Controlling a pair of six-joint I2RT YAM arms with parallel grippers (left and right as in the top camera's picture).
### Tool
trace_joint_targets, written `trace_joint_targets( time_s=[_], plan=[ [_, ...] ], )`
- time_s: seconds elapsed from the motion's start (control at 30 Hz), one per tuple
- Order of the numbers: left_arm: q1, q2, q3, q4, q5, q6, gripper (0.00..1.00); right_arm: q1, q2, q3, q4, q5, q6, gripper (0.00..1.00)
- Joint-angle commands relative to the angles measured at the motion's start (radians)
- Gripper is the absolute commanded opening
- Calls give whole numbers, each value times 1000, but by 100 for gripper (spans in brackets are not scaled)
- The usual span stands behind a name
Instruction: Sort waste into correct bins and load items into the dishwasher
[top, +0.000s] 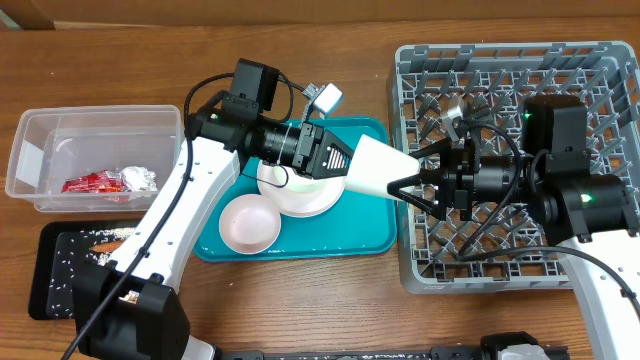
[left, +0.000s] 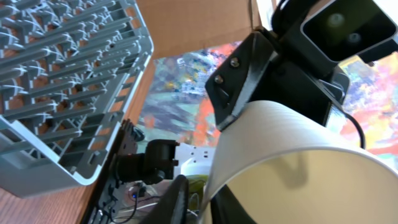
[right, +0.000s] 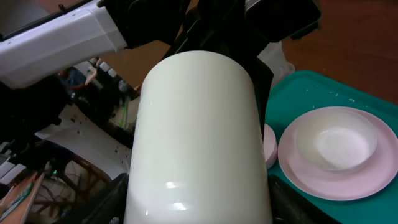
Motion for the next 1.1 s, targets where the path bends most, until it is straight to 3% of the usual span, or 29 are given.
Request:
trace_joint_targets(
  time_s=[0.0,0.17,0.43,0.73,1.07],
  plan=[
    [-9,-13,10,3,-60,19,20,5,-10,31,3,-9,-3,51],
    [27,-13,10,3,-84,19,31,5,-10,31,-5,88,45,50],
    [142,-13,10,-4,-183,11,36,5,-11,31,-44,230,110,47],
    [174,-13,10,-35,-244,12,38,4,-14,32,-317,894,410,42],
    [151,-13,10,-89,-347,20,34,4,-14,31,-531,1255,623,41]
  ],
)
